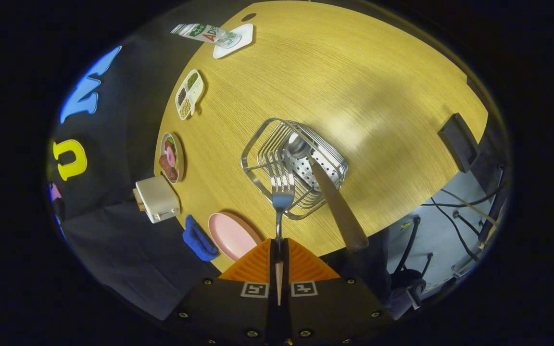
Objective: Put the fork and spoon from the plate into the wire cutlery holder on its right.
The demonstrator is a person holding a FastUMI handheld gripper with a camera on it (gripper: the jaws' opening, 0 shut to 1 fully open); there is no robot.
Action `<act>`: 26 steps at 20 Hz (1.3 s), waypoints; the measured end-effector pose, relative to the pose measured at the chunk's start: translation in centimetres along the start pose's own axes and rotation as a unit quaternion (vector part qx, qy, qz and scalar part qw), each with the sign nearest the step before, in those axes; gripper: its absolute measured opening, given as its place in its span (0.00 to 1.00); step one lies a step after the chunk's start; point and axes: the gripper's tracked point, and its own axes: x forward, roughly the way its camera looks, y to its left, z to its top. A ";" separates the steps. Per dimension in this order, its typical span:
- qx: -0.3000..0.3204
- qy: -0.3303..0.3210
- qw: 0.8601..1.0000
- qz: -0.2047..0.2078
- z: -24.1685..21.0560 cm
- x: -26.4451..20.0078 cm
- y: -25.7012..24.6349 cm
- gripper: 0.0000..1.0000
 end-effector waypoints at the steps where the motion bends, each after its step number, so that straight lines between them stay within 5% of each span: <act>1: 0.001 0.002 1.000 0.000 0.1 0.0 0.0 0.02; 26: 0.022 -0.036 0.999 0.001 1.3 -1.4 -0.3 0.12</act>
